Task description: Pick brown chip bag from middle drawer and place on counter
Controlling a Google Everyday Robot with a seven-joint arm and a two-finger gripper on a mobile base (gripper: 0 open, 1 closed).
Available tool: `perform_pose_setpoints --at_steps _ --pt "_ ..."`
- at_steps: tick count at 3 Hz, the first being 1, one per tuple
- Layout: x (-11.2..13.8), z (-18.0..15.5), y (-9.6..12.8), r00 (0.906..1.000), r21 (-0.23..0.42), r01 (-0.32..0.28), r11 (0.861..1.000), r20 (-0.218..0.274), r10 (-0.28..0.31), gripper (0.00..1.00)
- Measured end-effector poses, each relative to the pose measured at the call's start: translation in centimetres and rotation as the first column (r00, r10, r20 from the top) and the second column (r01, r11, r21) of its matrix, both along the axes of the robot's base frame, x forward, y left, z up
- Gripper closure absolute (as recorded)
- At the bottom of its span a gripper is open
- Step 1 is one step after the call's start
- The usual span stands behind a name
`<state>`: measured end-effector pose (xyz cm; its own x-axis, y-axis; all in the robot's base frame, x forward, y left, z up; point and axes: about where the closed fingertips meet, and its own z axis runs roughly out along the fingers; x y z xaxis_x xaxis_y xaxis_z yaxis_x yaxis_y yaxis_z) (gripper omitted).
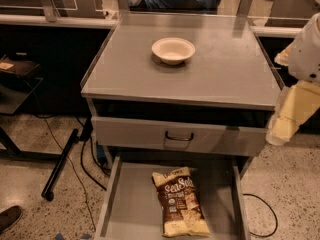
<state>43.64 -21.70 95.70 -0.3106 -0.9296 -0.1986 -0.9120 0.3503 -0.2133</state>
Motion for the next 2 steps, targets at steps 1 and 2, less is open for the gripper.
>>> perform_pose_setpoints --at_steps 1,2 --pt "-0.8 -4.9 0.4 0.988 0.008 0.143 0.99 -0.059 -0.143 0.0" --pt "-2.0 -10.3 0.8 0.9647 0.027 0.225 0.974 -0.147 -0.219 0.0"
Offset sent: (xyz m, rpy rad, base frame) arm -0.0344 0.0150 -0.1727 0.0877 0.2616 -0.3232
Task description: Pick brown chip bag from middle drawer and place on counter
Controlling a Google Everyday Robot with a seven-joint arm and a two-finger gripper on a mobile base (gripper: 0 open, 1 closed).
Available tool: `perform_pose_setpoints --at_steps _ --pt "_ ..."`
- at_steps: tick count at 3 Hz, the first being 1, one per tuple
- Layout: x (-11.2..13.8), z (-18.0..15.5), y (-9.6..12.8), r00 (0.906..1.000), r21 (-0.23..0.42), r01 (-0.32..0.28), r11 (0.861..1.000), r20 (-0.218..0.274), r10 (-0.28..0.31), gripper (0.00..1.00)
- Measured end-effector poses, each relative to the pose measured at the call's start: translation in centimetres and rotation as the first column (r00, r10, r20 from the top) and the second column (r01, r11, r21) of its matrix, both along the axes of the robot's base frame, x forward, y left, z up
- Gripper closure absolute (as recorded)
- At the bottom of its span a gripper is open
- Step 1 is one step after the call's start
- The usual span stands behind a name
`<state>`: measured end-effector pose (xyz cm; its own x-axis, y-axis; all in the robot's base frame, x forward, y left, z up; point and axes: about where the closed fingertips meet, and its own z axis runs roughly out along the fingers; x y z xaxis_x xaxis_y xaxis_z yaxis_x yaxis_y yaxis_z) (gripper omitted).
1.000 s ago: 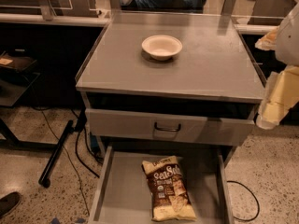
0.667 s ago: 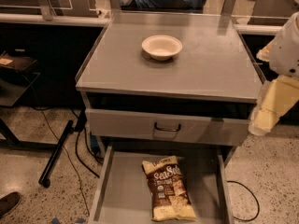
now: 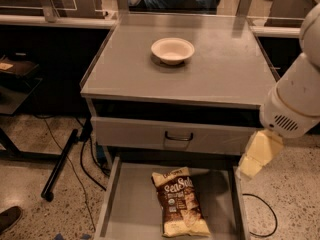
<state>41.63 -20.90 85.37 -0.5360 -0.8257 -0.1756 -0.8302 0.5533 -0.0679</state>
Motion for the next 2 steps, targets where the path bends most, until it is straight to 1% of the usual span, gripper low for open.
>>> perform_pose_setpoints --at_steps 1,2 --pt "-0.4 -0.8 0.0 0.9998 -0.001 0.01 1.0 -0.014 -0.01 0.0" --pt "-1.5 -2.4 0.7 0.9977 0.044 0.028 0.999 -0.063 -0.025 0.0"
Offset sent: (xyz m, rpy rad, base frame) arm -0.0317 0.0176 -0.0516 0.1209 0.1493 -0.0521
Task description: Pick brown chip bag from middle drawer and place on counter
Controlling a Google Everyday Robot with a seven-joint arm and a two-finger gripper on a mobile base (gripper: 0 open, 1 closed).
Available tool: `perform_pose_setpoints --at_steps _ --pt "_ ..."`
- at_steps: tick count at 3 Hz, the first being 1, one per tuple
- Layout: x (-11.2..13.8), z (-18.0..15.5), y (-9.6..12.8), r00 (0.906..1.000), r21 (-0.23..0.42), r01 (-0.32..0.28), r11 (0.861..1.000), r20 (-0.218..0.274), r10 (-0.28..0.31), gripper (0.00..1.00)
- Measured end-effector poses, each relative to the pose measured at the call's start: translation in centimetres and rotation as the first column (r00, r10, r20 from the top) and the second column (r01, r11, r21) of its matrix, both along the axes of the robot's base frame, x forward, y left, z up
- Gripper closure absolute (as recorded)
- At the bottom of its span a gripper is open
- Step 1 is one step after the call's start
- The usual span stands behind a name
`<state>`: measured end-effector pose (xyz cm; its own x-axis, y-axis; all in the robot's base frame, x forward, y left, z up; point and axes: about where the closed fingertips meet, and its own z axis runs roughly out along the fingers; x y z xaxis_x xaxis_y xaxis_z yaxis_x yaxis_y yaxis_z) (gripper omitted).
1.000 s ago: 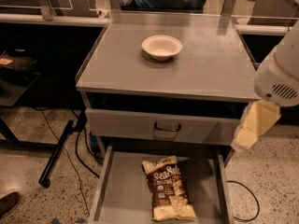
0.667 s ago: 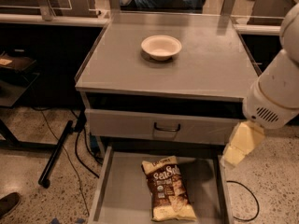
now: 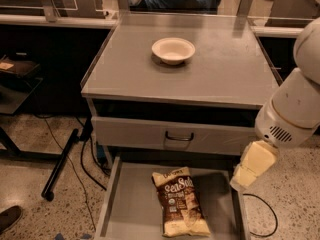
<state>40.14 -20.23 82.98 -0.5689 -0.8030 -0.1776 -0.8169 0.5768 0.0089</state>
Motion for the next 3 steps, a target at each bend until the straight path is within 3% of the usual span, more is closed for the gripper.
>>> perform_pose_setpoints --at_steps 1,2,3 --pt "-2.3 -5.2 2.8 0.9921 0.072 0.039 0.997 -0.122 -0.03 0.0" --pt "-4.7 -11.0 5.1 0.975 0.101 0.067 0.993 -0.218 -0.044 0.0" --pt "-4.8 -11.1 5.1 0.9746 0.099 0.067 0.993 -0.22 -0.044 0.0"
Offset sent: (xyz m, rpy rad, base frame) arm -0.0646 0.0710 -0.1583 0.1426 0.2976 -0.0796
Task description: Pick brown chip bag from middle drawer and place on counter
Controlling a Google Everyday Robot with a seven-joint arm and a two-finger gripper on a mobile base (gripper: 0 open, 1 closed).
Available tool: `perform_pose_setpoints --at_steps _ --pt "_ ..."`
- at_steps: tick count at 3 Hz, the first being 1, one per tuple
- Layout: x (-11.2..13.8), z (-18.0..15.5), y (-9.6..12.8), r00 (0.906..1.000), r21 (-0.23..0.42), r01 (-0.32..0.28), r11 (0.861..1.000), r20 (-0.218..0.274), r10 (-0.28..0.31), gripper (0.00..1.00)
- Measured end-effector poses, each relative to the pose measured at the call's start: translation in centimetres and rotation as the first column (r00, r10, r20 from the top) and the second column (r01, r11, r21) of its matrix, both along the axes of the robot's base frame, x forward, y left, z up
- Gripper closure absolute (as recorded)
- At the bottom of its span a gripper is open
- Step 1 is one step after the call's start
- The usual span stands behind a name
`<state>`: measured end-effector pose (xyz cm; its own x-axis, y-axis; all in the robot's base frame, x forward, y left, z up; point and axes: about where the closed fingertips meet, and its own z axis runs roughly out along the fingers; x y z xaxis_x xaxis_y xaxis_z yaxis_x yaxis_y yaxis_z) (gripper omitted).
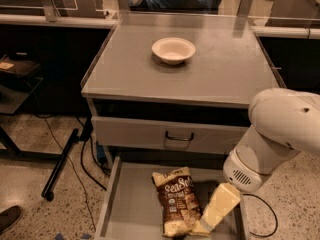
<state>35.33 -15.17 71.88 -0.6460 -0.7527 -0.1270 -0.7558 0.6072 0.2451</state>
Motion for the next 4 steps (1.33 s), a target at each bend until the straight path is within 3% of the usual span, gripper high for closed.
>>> perform_pose_setpoints --at_steps 1,2,3,4 --pt "-0.9 -2.0 0.9 0.9981 0.078 0.012 0.997 -0.061 -0.007 0.0" --pt "-1.9 -6.8 1.9 0.9861 0.142 0.108 0.984 -0.141 -0.088 0.0" --pt "-1.5 -10.1 2.5 0.9748 0.197 0.182 0.963 -0.164 -0.151 0.0" --pt "-1.5 -10.1 2.6 0.9743 0.198 0.184 0.963 -0.166 -0.152 0.0"
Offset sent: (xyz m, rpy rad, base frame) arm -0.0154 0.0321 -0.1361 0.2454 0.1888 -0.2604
